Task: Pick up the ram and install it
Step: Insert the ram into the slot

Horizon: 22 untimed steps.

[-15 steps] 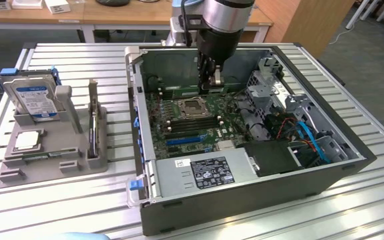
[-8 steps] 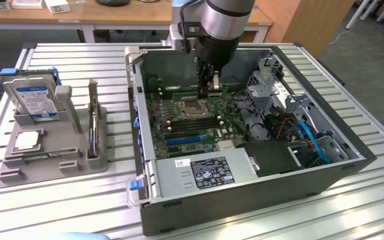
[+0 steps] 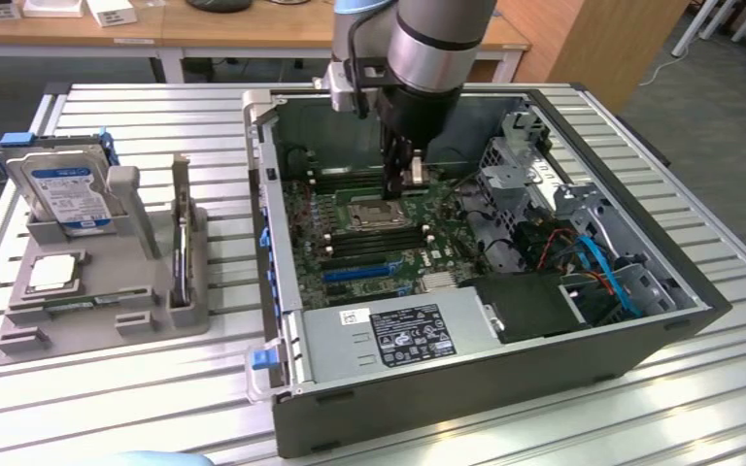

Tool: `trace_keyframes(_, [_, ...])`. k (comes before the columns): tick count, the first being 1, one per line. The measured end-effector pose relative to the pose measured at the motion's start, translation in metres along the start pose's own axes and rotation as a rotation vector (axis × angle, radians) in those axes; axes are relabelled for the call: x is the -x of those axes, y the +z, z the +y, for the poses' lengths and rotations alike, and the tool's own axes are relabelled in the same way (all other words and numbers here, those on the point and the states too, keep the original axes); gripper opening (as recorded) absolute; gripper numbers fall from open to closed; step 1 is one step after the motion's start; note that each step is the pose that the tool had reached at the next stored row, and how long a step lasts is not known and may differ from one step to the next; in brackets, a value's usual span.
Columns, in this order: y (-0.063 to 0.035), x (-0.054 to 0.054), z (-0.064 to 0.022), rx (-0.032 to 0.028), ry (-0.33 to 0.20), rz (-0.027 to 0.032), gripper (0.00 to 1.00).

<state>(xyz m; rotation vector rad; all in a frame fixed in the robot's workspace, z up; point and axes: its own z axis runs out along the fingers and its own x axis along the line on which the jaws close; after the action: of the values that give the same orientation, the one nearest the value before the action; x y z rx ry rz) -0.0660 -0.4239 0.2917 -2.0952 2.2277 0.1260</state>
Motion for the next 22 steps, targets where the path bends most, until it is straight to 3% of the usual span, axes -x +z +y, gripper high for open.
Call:
trace_keyframes(8, [0.014, -0.002, -0.0001, 0.0, 0.0, 0.0, 0.14])
trace_keyframes(22, [0.0215, -0.003, -0.0002, -0.0001, 0.0, 0.0009, 0.14])
